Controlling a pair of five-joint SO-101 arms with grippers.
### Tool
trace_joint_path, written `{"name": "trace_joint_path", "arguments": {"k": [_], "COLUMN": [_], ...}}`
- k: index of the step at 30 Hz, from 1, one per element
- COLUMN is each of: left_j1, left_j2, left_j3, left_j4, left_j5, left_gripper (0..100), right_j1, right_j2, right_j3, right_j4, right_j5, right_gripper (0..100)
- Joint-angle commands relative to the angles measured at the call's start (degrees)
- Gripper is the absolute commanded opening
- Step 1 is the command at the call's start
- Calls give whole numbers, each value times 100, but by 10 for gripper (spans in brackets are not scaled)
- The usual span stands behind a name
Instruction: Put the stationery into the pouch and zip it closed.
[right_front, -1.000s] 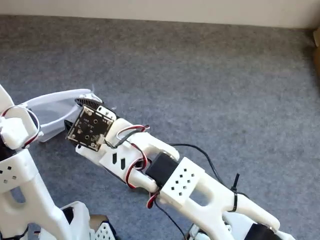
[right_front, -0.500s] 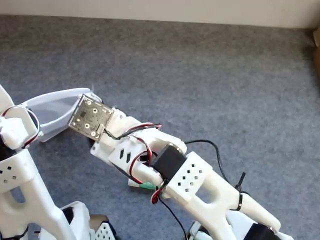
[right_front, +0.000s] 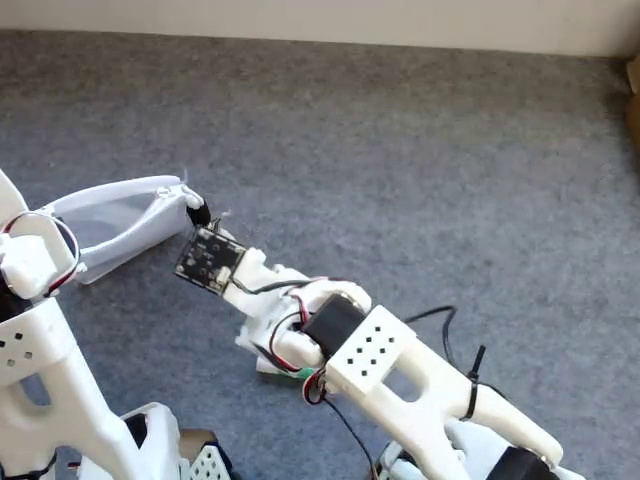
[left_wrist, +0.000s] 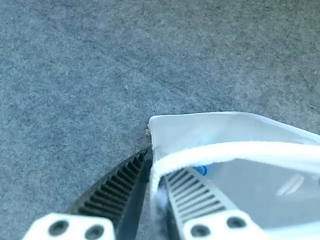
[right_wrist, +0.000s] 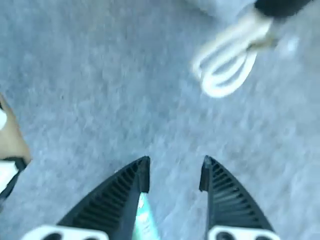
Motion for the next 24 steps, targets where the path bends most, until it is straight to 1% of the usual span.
{"name": "trace_joint_path", "arguments": {"k": [1, 4, 6, 8, 16, 21, 24], "left_j1": [119, 119, 119, 119, 119, 119, 119], "left_j2": [4, 4, 4, 4, 4, 4, 4], "left_j3": [145, 145, 145, 145, 145, 145, 154], "left_j4": [-53, -62, -62, -62, -62, -62, -62], "left_j5": [-35, -35, -35, -35, -26, -26, -26], "left_gripper": [7, 7, 7, 7, 7, 7, 7], "right_j1": [40, -92, -242, -418, -725, -831, -831], "right_j2": [-277, -277, -215, -198, -198, -145, 233], "right_j3": [-13, 4, 48, 145, 945, 1042, 998], "right_j4": [558, 1112, 1297, 1262, -40, -418, -453], "right_j5": [-422, -220, -79, -44, -44, -70, -70], "right_gripper": [163, 163, 163, 163, 163, 163, 163]}}
